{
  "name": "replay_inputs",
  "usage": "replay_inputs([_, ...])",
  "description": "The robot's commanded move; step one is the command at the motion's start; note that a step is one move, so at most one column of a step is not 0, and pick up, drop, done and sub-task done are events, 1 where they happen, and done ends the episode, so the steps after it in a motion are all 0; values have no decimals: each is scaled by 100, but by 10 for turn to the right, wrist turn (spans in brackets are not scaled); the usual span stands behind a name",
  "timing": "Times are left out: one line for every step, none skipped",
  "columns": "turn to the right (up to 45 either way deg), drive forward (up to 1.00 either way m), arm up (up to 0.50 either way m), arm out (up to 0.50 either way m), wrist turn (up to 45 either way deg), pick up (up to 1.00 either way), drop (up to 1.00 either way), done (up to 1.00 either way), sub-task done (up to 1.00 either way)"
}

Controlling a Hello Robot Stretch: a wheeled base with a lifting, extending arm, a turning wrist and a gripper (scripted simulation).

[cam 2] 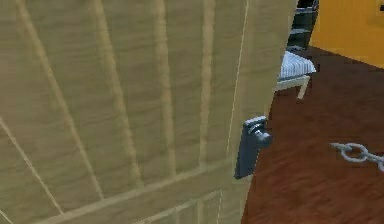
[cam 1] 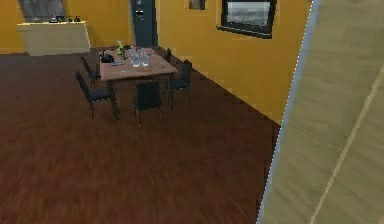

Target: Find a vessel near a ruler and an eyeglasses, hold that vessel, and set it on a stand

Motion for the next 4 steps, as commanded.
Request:
replay_inputs([0, 20, 0, 0, 0, 0, 0, 0, 0])
replay_inputs([-210, 0, 0, 0, 0, 0, 0, 0, 0])
replay_inputs([0, 100, 0, 0, 0, 0, 0, 0, 0])
replay_inputs([-60, 0, 0, 0, 0, 0, 0, 0, 0])
